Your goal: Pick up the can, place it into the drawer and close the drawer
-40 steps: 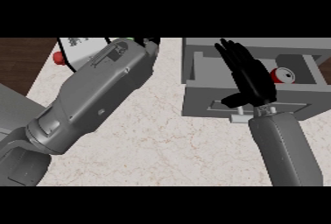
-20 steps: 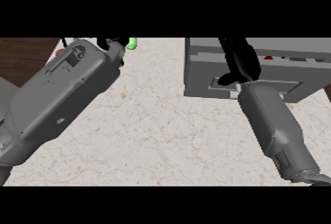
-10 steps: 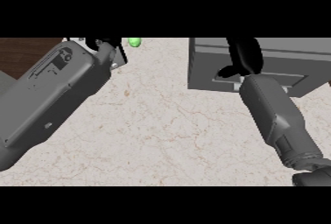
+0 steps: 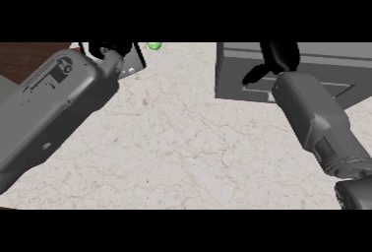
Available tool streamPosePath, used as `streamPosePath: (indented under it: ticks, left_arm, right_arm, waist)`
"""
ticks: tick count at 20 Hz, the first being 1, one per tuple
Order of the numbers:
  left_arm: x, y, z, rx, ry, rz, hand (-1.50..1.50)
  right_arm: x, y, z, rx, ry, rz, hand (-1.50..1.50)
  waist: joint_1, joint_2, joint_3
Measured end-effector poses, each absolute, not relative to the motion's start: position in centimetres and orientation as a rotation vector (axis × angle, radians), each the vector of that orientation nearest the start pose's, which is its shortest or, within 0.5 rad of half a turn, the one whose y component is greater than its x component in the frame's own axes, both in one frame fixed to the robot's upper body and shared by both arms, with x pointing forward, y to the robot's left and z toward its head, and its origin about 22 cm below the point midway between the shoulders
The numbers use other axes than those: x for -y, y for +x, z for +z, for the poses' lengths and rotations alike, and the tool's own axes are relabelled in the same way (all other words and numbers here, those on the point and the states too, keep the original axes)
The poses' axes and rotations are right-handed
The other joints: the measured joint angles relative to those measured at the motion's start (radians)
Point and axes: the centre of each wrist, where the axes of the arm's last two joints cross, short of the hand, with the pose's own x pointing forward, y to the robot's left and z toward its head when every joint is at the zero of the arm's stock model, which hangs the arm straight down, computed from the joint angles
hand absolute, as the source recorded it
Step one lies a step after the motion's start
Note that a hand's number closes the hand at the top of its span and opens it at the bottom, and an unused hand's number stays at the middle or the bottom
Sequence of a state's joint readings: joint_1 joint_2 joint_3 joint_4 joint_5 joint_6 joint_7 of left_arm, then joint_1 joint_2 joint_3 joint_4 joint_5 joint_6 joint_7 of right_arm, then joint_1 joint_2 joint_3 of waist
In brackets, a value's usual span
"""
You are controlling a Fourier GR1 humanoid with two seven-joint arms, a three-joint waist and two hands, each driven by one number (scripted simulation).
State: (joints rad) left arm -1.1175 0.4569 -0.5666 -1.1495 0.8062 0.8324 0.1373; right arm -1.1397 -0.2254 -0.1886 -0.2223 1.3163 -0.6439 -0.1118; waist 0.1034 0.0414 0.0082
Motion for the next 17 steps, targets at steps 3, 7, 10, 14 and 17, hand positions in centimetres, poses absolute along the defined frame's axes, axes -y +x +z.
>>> streamPosePath:
  ticks: [3, 7, 10, 14, 17]
  left_arm:
    - [-11.4, 39.0, 23.1, 1.736, 0.028, 0.139, -1.5]
    - [-11.6, 38.6, 23.3, 1.731, 0.02, 0.134, -1.5]
    - [-11.8, 38.6, 23.2, 1.731, 0.024, 0.135, -1.5]
    - [-12.1, 38.3, 22.9, 1.724, 0.021, 0.134, -1.5]
    - [-12.4, 38.2, 22.7, 1.722, 0.024, 0.134, -1.5]
  right_arm:
    - [19.7, 46.1, 8.6, 1.634, -1.334, 1.078, -1.5]
    - [19.2, 46.3, 9.0, 1.668, -1.184, 1.071, -1.5]
    - [19.1, 46.5, 9.4, 1.707, -1.059, 0.968, -1.5]
    - [19.0, 46.7, 9.9, 1.76, -0.872, 0.788, -1.5]
    - [19.3, 47.0, 10.9, 1.797, -0.762, 0.686, -1.5]
  waist:
    - [0.008, 0.0, -0.001]
    - [0.008, 0.006, 0.002]
    - [0.002, 0.008, 0.002]
    - [-0.005, 0.003, 0.003]
    - [-0.005, -0.001, 0.001]
